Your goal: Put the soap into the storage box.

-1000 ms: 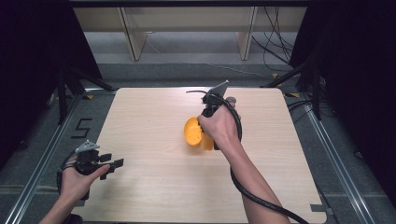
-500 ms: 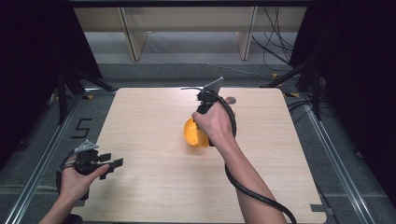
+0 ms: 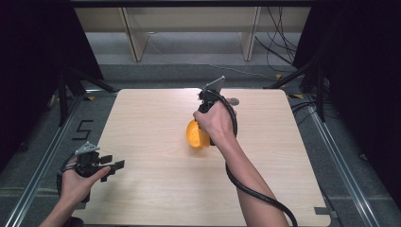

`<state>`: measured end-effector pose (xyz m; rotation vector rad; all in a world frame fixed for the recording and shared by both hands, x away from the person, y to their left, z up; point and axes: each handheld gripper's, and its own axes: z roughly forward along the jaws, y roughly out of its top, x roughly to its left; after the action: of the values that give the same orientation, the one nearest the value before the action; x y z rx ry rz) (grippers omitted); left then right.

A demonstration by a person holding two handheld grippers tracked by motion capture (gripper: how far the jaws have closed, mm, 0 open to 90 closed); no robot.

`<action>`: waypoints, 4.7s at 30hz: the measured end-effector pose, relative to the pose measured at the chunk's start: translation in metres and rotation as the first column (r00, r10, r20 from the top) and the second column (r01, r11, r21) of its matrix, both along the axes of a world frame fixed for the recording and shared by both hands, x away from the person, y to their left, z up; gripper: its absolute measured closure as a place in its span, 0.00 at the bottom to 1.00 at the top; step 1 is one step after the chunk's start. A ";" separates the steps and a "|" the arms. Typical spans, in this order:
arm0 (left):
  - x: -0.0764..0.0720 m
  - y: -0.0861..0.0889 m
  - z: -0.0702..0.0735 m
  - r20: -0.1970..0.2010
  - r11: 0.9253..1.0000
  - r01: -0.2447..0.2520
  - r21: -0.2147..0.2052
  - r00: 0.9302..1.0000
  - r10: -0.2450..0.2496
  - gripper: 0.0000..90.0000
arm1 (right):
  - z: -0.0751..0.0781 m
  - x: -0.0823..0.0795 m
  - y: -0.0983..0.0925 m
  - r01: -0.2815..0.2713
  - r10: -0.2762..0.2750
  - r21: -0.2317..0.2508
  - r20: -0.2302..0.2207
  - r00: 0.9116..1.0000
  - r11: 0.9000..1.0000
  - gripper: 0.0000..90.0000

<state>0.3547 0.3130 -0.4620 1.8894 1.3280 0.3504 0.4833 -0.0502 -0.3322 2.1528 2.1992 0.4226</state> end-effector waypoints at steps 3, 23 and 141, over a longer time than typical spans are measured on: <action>0.000 0.000 0.000 0.000 1.000 0.001 -0.002 1.000 -0.001 0.40 | -0.001 0.002 -0.001 -0.024 0.025 -0.012 0.027 0.999 1.000 0.69; 0.000 0.000 0.000 0.002 1.000 -0.003 -0.004 1.000 0.003 0.40 | -0.003 0.009 0.003 -0.037 0.037 -0.009 0.029 0.999 0.999 0.69; 0.002 -0.002 -0.002 -0.004 1.000 0.004 -0.016 1.000 -0.004 0.40 | -0.056 0.045 0.027 0.016 -0.015 -0.031 0.037 0.999 0.999 0.69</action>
<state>0.3563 0.3114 -0.4642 1.8803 1.3256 0.3333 0.5284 -0.0230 -0.3881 2.1277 2.1545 0.4206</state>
